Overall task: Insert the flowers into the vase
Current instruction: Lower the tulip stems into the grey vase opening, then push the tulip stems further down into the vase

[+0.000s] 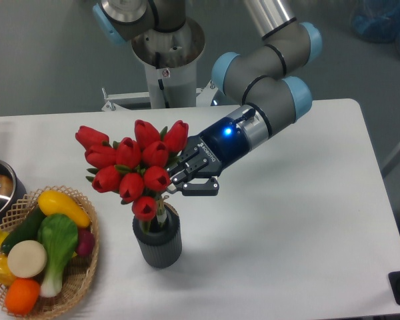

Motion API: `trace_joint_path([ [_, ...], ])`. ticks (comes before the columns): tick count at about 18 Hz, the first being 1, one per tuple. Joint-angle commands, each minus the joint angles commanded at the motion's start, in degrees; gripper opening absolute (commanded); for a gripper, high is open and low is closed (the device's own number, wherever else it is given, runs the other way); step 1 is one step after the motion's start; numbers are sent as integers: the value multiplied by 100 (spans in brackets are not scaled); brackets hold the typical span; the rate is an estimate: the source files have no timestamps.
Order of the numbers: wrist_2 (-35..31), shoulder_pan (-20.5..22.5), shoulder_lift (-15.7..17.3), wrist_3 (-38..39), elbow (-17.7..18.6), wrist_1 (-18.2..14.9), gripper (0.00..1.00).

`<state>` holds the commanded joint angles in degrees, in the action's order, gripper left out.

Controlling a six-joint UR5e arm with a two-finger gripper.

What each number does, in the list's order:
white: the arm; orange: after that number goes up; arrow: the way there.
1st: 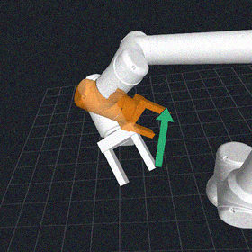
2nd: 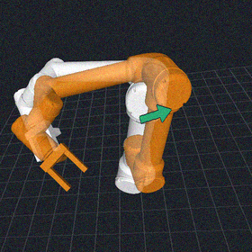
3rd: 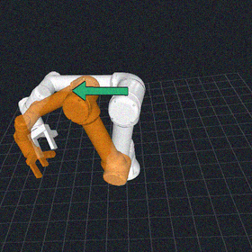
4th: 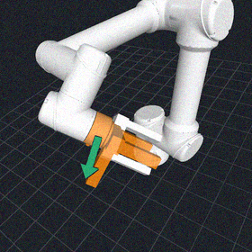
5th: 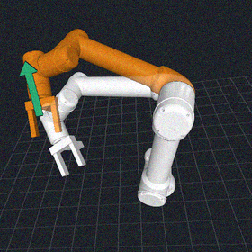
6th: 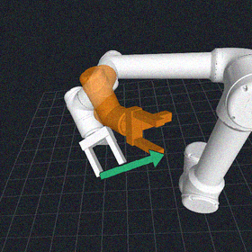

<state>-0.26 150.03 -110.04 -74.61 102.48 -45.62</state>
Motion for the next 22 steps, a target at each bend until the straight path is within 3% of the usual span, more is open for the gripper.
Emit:
trace_joint_path([
  [8, 0, -70, -202, -254, 0, 0, 14],
  [22, 0, -79, -422, -1002, 334, 9, 14],
])
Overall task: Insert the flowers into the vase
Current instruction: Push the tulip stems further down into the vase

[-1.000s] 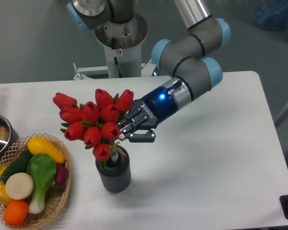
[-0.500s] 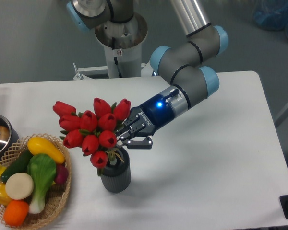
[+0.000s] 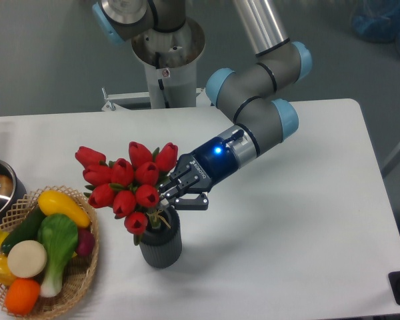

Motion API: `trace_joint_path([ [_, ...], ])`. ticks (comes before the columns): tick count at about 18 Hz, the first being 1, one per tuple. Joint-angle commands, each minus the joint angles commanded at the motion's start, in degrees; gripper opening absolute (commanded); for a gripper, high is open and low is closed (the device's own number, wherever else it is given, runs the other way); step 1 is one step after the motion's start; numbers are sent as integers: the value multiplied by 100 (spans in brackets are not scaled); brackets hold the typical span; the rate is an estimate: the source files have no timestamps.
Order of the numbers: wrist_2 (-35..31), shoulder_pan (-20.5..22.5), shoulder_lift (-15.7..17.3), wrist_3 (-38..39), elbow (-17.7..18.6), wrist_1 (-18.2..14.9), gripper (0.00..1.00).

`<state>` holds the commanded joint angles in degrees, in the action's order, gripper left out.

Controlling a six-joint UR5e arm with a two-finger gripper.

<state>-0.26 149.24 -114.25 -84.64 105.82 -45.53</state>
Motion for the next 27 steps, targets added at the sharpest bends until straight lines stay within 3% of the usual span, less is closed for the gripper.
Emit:
trace_joint_path([
  [7, -52, 0, -123, -35, 17, -9, 15],
  [18, -53, 9, -132, -334, 325, 0, 15],
  [27, -53, 9, -229, -457, 316, 0, 15],
])
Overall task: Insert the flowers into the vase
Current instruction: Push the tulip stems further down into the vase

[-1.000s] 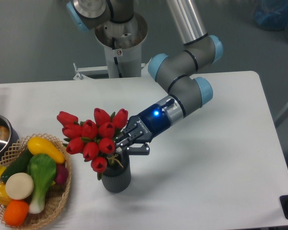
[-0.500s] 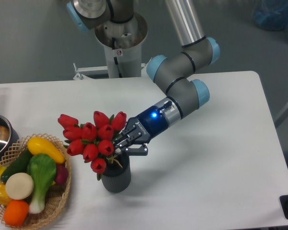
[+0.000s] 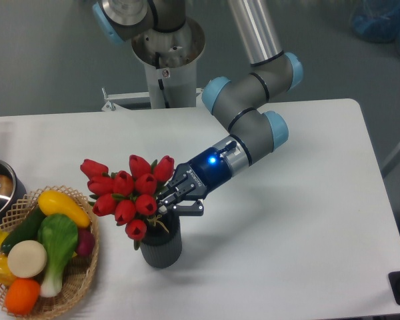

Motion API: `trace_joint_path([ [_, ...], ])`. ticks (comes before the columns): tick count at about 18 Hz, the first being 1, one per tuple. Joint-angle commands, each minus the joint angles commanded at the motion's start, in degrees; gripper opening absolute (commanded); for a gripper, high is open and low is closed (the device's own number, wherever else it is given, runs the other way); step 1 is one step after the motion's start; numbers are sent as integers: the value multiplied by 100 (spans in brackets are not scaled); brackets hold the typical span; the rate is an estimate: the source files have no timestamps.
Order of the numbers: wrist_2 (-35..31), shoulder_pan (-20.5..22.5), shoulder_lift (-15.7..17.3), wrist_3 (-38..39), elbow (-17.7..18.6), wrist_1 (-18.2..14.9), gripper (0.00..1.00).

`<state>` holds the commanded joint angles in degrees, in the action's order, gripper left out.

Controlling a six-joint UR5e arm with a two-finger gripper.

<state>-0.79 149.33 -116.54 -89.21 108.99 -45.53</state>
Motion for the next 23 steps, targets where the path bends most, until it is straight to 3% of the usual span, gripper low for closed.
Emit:
trace_joint_path([
  [11, 0, 9, -194, -237, -44, 0, 16],
  [23, -9, 35, -185, -264, -26, 0, 19],
])
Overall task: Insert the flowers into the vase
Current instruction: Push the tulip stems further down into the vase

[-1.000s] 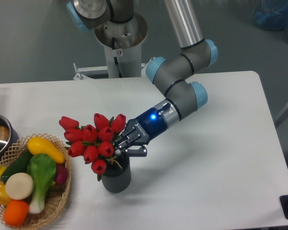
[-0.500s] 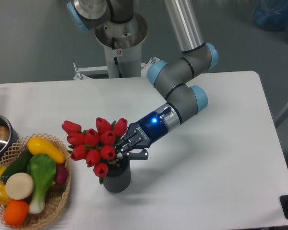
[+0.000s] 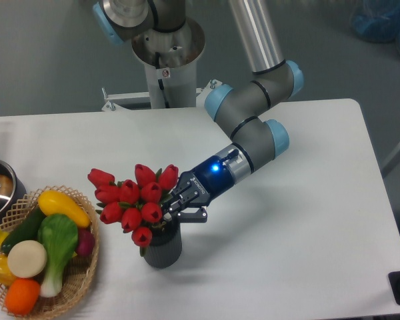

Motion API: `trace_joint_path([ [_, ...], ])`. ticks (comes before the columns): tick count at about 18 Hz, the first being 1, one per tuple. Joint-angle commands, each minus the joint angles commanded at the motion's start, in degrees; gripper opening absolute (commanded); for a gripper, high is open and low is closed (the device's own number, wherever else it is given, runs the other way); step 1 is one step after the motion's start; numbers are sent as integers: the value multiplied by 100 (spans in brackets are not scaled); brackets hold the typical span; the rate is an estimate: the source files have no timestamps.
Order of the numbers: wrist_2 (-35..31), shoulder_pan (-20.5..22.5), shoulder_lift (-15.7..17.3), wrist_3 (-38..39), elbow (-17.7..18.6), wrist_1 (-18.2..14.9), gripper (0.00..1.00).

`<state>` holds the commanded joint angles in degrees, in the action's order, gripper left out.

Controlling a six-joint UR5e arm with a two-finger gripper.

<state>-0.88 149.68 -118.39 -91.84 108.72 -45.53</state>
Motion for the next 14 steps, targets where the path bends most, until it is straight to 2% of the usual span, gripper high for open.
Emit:
trace_joint_path([
  [14, -9, 35, 0, -62, 26, 0, 30],
])
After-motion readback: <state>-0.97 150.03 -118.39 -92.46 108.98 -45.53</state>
